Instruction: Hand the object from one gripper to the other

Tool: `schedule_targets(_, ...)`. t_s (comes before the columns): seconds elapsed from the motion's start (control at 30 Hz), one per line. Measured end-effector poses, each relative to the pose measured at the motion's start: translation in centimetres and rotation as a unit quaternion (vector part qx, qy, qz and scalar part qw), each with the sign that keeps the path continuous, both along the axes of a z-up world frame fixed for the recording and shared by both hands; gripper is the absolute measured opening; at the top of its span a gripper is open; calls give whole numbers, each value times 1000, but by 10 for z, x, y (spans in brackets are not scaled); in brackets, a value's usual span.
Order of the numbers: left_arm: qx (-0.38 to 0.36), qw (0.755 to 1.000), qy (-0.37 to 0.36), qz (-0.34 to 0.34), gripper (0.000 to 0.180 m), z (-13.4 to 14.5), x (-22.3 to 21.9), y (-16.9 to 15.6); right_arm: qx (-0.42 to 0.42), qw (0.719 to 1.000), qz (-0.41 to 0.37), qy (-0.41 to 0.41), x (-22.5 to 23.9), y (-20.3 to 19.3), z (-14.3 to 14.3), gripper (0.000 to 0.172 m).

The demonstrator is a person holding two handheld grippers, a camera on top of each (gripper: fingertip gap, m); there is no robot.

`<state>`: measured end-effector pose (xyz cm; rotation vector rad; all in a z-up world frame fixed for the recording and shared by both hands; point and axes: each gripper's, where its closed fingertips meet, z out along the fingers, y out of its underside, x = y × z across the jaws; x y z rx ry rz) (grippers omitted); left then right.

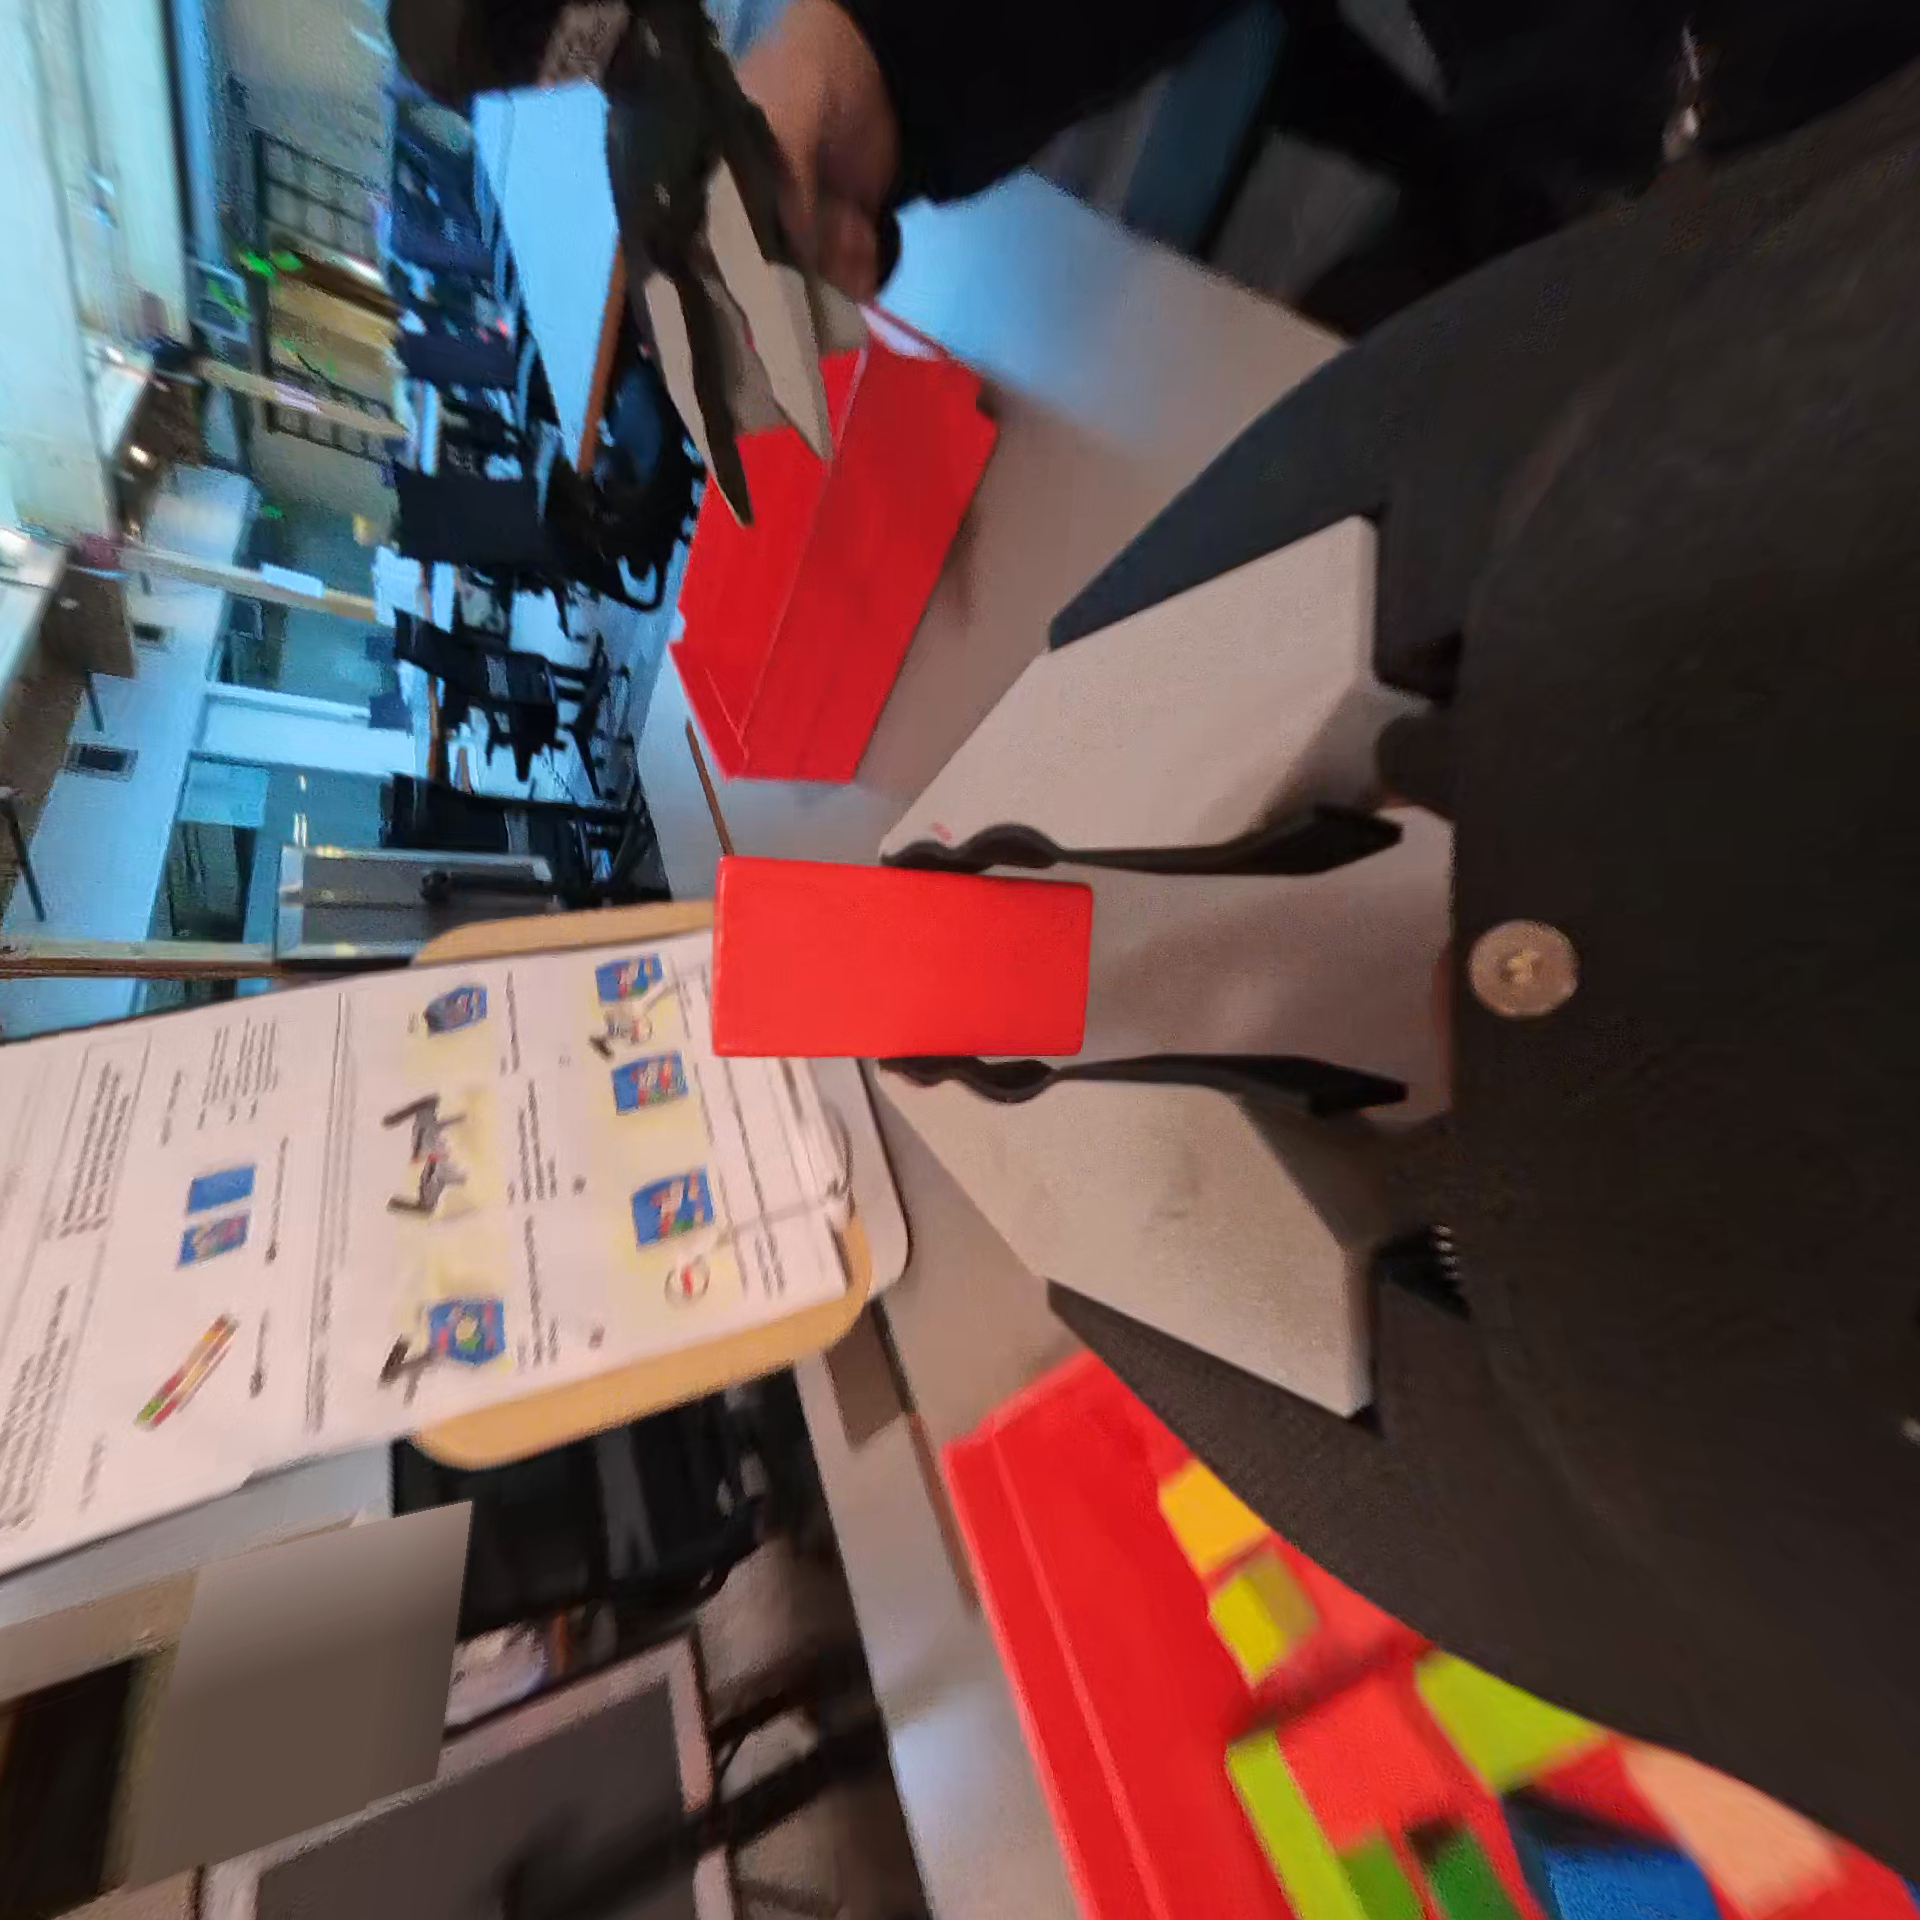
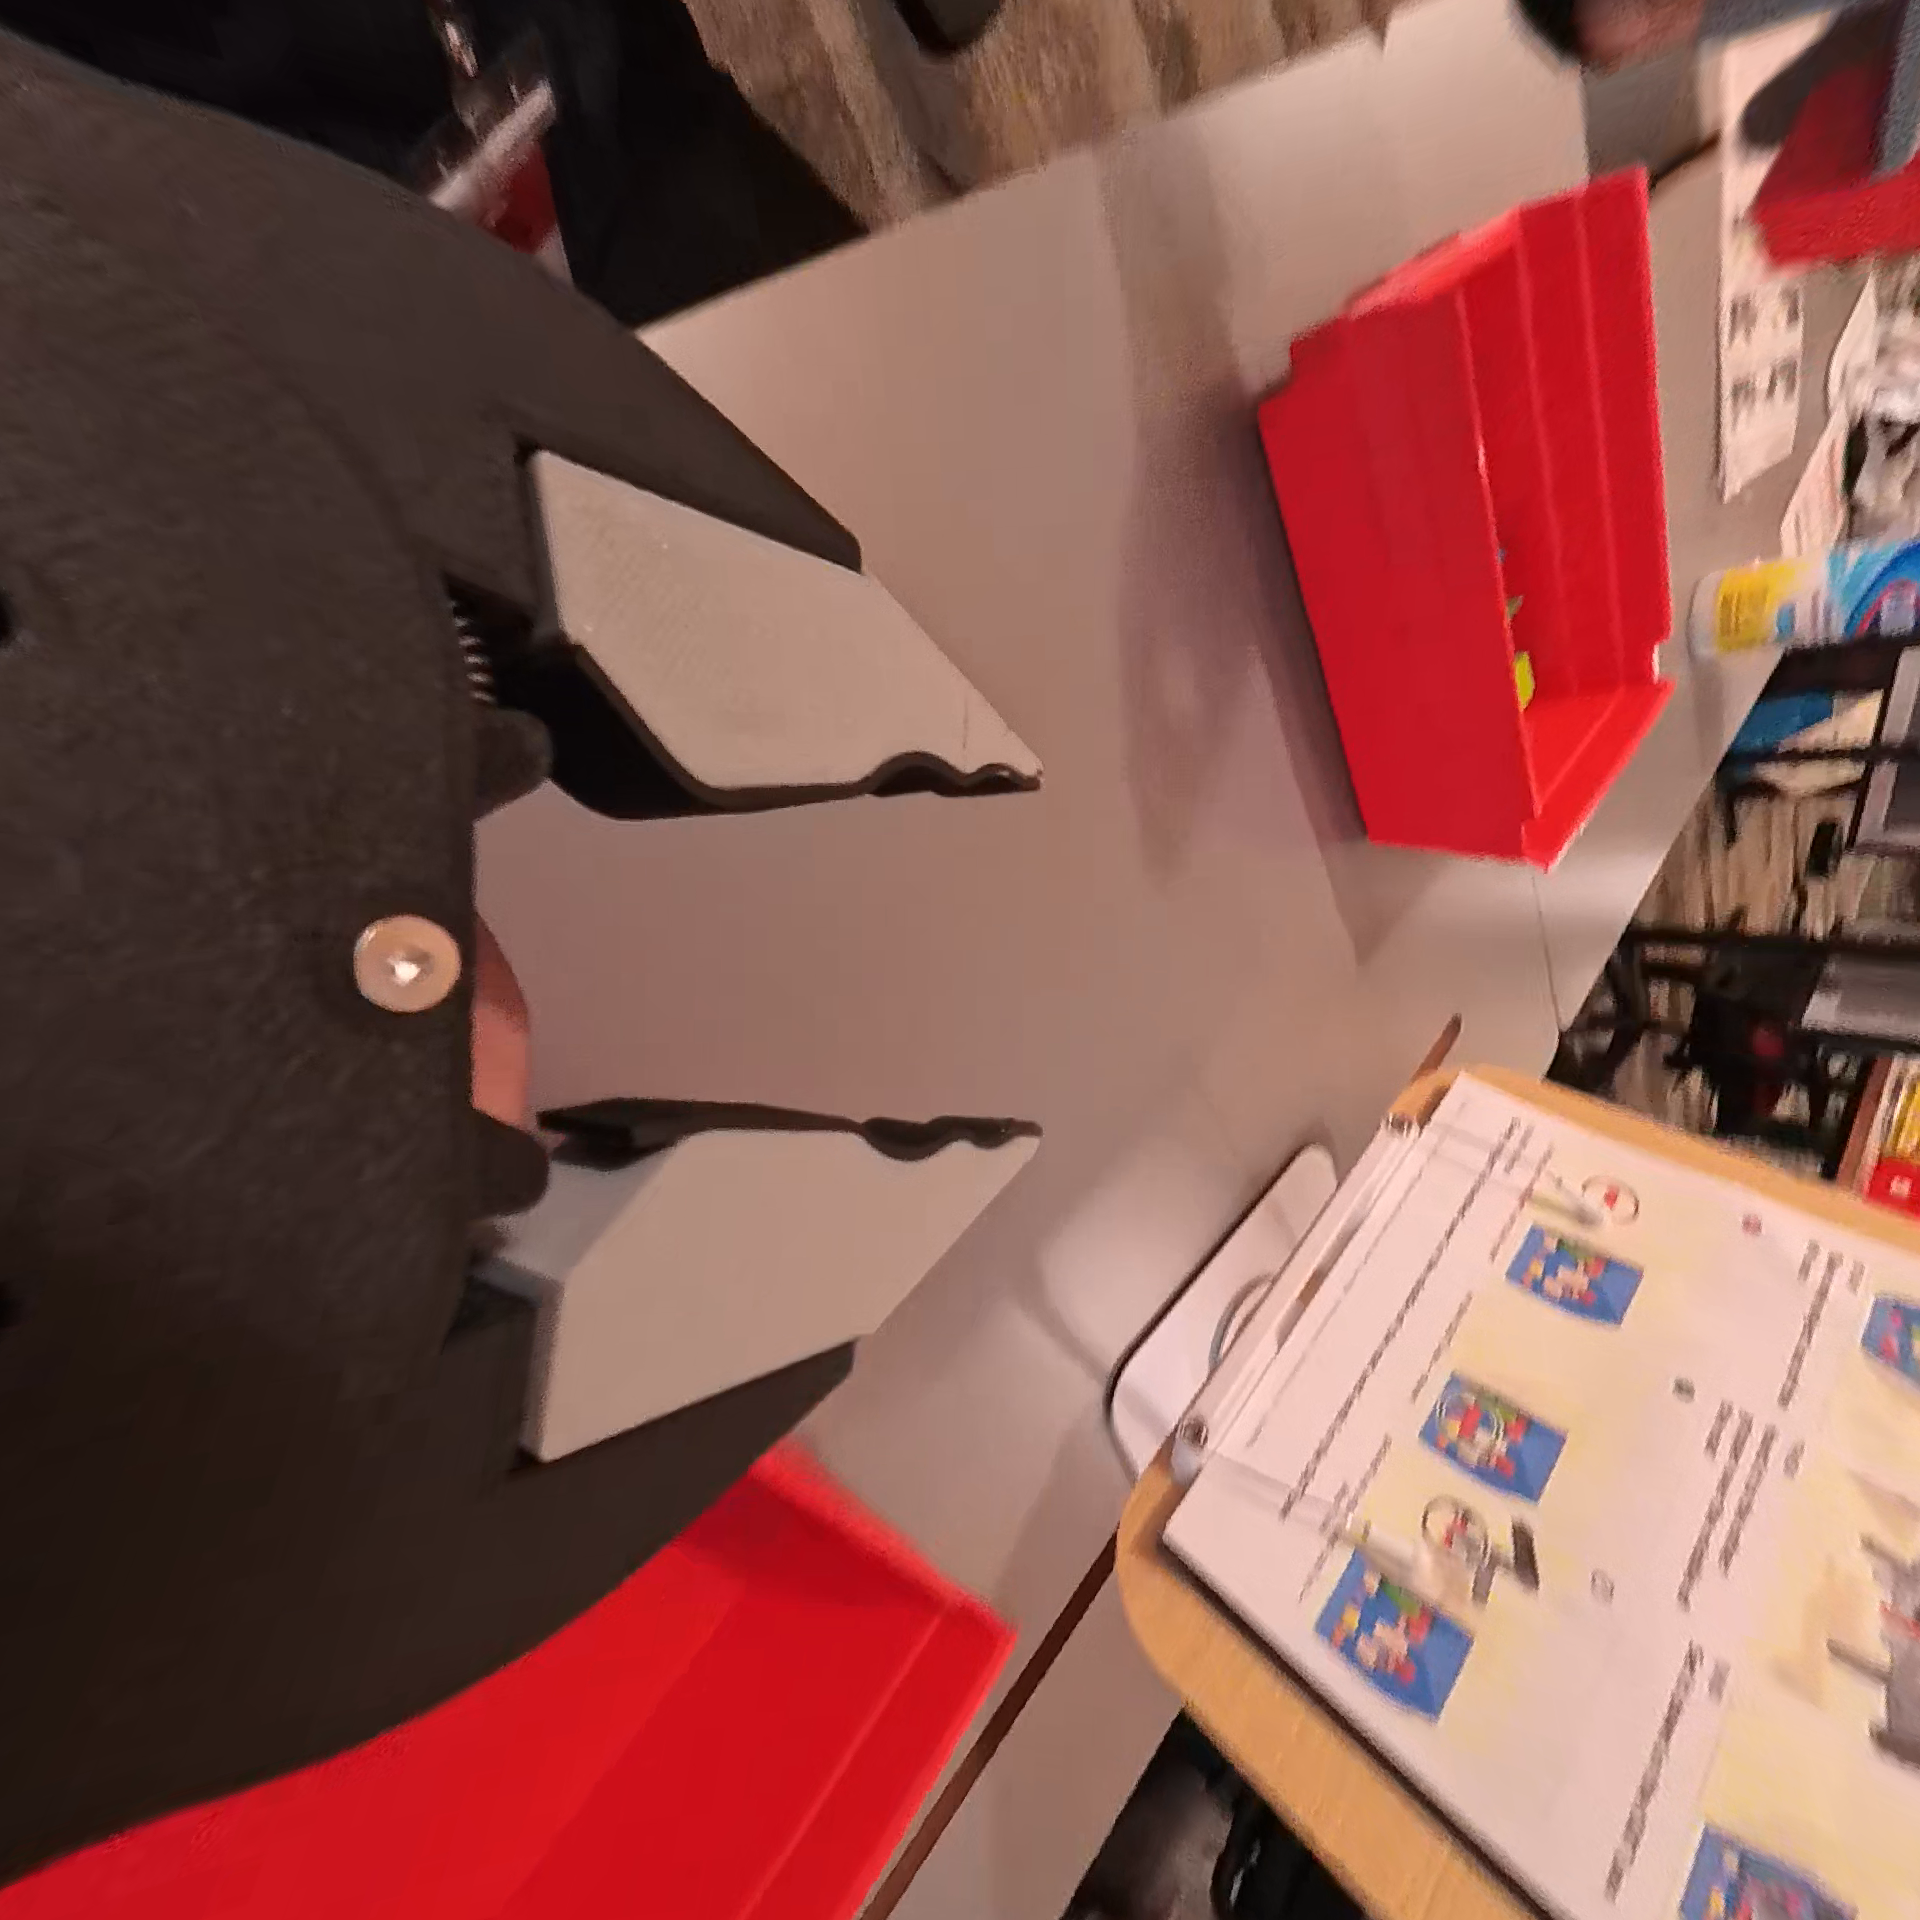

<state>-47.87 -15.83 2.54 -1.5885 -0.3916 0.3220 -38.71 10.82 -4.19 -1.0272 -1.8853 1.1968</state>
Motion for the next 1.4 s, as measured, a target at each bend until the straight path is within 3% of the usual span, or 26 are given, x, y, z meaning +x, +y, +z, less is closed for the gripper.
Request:
schedule_targets(0.1, 13, 998, -45, -31, 31, -11, 26, 37, -14, 999, 48, -10, 7, -27, -3, 60)
schedule_targets(0.27, 84, 975, -126, -165, 30, -12, 76, 79, -31, 992, 120, -10, 22, -64, 1, 61)
schedule_targets(0.43, 52, 947, -169, -267, 31, -29, 116, 108, -106, 968, 226, -21, 48, -104, 14, 61)
schedule_targets(0.57, 0, 944, -150, -295, 30, -45, 140, 127, -158, 949, 272, -30, 61, -121, 23, 61)
schedule_targets(0.8, -32, 938, -81, -334, 31, -45, 175, 140, -226, 924, 307, -28, 74, -133, 41, 55)
schedule_targets(0.9, -44, 940, -69, -332, 31, -48, 181, 145, -235, 915, 327, -11, 81, -137, 47, 31)
schedule_targets(1.27, -25, 932, -117, -342, 31, -48, 182, 149, -200, 929, 311, -2, 75, -144, 39, 32)
schedule_targets(1.4, -76, 915, -173, -358, 33, -73, 185, 151, -219, 925, 310, 8, 76, -138, 47, 31)
